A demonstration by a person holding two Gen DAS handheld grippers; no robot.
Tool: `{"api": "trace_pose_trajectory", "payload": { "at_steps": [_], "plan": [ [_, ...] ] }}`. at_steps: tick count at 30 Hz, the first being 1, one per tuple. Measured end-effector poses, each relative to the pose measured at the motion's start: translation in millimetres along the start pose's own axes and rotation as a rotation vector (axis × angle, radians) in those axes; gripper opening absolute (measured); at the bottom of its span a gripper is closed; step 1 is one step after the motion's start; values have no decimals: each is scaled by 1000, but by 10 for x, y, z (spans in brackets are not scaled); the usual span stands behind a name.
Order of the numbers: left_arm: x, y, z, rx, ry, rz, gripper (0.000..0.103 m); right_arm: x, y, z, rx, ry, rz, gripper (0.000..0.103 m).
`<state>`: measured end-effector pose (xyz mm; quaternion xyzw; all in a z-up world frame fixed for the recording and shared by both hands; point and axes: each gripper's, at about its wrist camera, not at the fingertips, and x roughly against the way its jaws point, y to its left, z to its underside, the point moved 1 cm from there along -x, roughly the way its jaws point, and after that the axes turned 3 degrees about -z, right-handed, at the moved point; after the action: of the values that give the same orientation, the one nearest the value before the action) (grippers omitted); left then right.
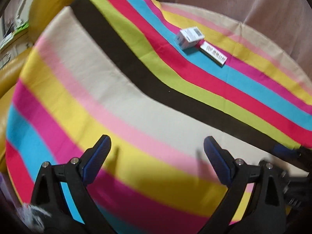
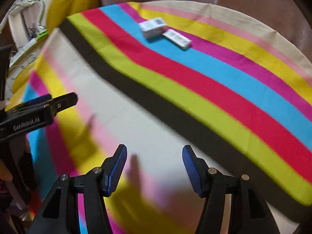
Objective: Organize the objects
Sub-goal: 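Return to the table and grasp the white DING ZHI DENTAL box with the right tool, then grasp the white barcode box with the left tool while the right tool holds the dental box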
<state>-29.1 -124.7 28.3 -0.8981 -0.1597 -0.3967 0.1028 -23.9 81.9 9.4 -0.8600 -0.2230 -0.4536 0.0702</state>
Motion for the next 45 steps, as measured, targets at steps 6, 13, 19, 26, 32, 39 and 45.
{"api": "trace_pose_trajectory", "payload": {
  "at_steps": [6,13,19,26,32,39,45],
  "plan": [
    [-238,-78,34,-47,81,-19,100,-297,-256,-563,137,-57,60,60],
    [-231,-84,89,-74,96,-28,103,-906,-537,-1497,199,-109,77,60],
    [-297,-108,73,-69,95,-26,103,-1478,-533,-2126,264,-82,89,60],
    [-259,-97,102,-66,94,-26,103,-1430,-412,-2103,319,-37,35,32],
    [-261,-91,93,-66,94,-25,103,-591,-473,-1220,246,121,-144,32],
    [-236,-84,110,-66,94,-26,103,-479,-626,-492,196,174,-96,34],
    [-249,-75,89,-66,96,-29,103,-661,-650,-541,154,76,-84,37]
  ]
}}
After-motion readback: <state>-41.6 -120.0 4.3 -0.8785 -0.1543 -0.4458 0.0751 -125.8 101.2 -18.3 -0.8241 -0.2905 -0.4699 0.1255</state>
